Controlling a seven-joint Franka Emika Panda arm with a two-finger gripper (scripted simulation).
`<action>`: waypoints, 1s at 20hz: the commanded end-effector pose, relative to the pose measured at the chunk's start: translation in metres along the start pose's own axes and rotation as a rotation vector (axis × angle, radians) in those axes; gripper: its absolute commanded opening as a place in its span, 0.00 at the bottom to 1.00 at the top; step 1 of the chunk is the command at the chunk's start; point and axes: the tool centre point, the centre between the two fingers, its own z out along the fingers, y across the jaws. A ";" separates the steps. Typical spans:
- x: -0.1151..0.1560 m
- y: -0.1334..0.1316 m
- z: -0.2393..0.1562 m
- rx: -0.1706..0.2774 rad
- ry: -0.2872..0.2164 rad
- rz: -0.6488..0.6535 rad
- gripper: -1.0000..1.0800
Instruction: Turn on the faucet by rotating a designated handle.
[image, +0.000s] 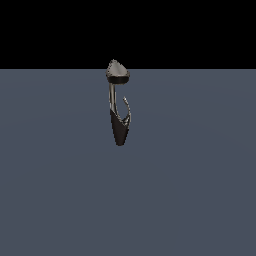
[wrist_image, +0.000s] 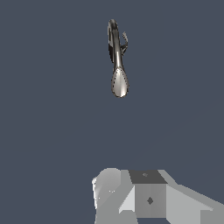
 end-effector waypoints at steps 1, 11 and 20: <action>0.000 0.000 0.000 0.000 0.000 0.000 0.00; 0.004 0.018 0.004 -0.017 0.002 0.006 0.00; 0.016 0.015 0.006 0.012 -0.011 0.044 0.00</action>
